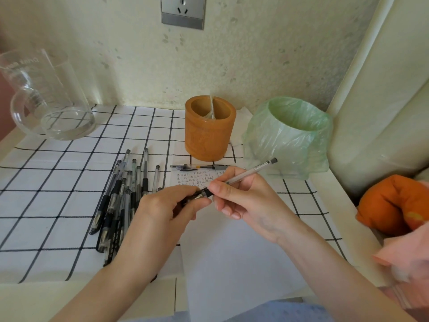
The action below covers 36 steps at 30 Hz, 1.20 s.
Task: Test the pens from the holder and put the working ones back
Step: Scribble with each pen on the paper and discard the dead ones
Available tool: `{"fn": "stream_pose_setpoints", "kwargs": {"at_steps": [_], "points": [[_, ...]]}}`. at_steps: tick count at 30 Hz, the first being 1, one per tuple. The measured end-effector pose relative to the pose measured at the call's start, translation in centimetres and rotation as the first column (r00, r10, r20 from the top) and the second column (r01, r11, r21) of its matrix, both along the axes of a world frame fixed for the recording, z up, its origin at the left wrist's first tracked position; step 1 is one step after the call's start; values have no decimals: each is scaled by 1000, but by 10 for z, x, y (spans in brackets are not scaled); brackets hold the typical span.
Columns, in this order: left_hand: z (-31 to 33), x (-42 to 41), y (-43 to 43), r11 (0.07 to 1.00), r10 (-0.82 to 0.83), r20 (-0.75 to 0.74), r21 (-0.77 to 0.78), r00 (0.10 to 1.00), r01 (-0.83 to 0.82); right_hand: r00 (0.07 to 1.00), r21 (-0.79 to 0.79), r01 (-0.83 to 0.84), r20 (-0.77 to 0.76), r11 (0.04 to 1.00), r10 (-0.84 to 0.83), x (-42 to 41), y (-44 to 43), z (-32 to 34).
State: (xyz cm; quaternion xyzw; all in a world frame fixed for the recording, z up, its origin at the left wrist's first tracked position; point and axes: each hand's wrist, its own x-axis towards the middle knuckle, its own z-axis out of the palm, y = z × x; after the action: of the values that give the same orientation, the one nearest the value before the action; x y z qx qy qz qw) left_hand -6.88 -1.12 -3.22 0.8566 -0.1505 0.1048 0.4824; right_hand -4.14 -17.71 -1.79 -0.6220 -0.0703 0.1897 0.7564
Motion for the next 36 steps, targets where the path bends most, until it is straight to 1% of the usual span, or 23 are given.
{"fn": "stream_pose_setpoints", "kwargs": {"at_steps": [2,6,10,12,17,19,20,21,22,23,24,25,26,27,28,29,30,31,33,34,36], "points": [[4,0,-2,997,10,-72,-80,997,-16,1000,11,9,3,1000,-9,0,-1,1],[4,2,-3,997,21,-110,-65,994,-29,998,-1,67,19,998,-67,-1,2,-2],[4,5,-6,981,24,-180,-184,983,-57,995,56,96,-1,994,-97,-1,3,-1],[4,6,-6,968,0,-225,-244,974,-56,995,67,95,29,993,-97,0,2,1],[9,7,-5,931,-84,-318,-364,944,-40,980,-6,174,101,985,-173,1,-4,3],[8,7,-4,935,-91,-324,-352,942,-31,962,-15,238,142,971,-233,4,-8,6],[7,7,-3,950,-76,-327,-312,942,-32,943,-7,287,178,958,-281,6,-11,9],[4,8,-1,971,-53,-322,-238,945,-27,911,-3,355,227,935,-345,11,-17,14],[0,7,1,991,-28,-304,-133,952,-14,861,-6,438,290,899,-418,17,-24,21],[-3,7,2,1000,-7,-274,-22,962,1,793,-27,529,372,848,-483,25,-33,29],[-7,6,2,997,6,-239,71,971,12,712,-61,620,463,782,-528,36,-44,38],[-10,6,2,991,4,-203,132,979,23,622,-105,708,561,699,-546,47,-54,49],[-13,5,1,984,-13,-172,171,985,43,541,-151,781,650,606,-534,58,-64,58],[-16,5,0,976,-38,-139,206,990,66,485,-196,829,719,524,-497,70,-72,69],[-19,5,-1,965,-64,-103,249,993,88,465,-253,852,767,458,-442,81,-79,78],[-21,5,-2,950,-84,-73,296,994,102,480,-335,857,796,391,-369,93,-85,85],[-23,5,-2,936,-95,-47,336,994,105,523,-439,843,803,311,-286,105,-91,89],[-25,5,-2,925,-98,-27,368,995,101,592,-554,804,779,217,-205,115,-95,90],[-26,5,-2,911,-103,-17,399,995,101,751,-751,659,655,31,-83,129,-100,85],[-26,5,-2,909,-108,-22,402,994,108,810,-811,584,585,-30,-48,132,-99,80],[-26,4,-2,909,-120,-23,400,993,119,864,-863,497,501,-90,-36,132,-98,73]]}}
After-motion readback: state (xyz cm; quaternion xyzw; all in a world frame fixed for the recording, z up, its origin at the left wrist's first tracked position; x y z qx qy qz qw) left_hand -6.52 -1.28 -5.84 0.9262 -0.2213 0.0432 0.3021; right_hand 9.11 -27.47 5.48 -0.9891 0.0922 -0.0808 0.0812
